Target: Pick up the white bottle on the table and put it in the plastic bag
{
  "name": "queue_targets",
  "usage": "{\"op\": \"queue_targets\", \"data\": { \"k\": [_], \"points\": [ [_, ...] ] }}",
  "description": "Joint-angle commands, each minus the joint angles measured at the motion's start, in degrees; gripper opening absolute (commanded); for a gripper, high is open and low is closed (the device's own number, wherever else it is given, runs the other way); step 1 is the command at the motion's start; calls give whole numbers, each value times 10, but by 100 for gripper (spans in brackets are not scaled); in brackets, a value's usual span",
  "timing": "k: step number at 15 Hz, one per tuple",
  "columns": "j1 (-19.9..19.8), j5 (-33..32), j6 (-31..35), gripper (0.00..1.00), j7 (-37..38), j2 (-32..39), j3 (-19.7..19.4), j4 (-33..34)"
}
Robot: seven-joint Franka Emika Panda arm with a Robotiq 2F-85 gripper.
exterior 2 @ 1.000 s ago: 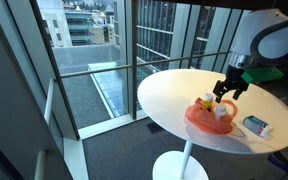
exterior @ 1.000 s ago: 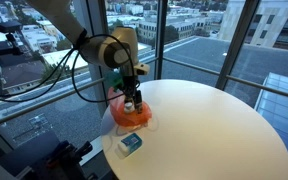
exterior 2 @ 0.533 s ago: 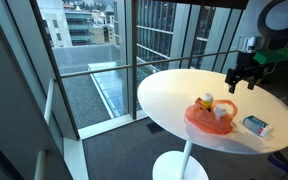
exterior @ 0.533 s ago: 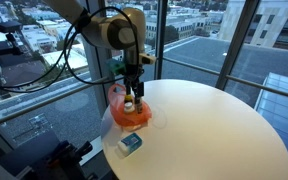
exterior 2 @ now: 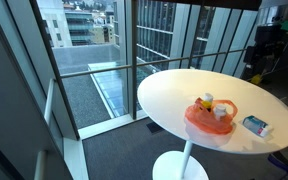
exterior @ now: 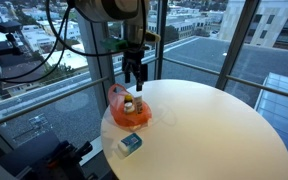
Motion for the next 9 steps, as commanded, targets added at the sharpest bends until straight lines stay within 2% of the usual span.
{"op": "queue_targets", "data": {
  "k": [1,9],
  "points": [
    [-7,-14,-32,100,-21,-48,5,0],
    [-7,-4,-20,100,-8,-33,7,-1]
  ]
}}
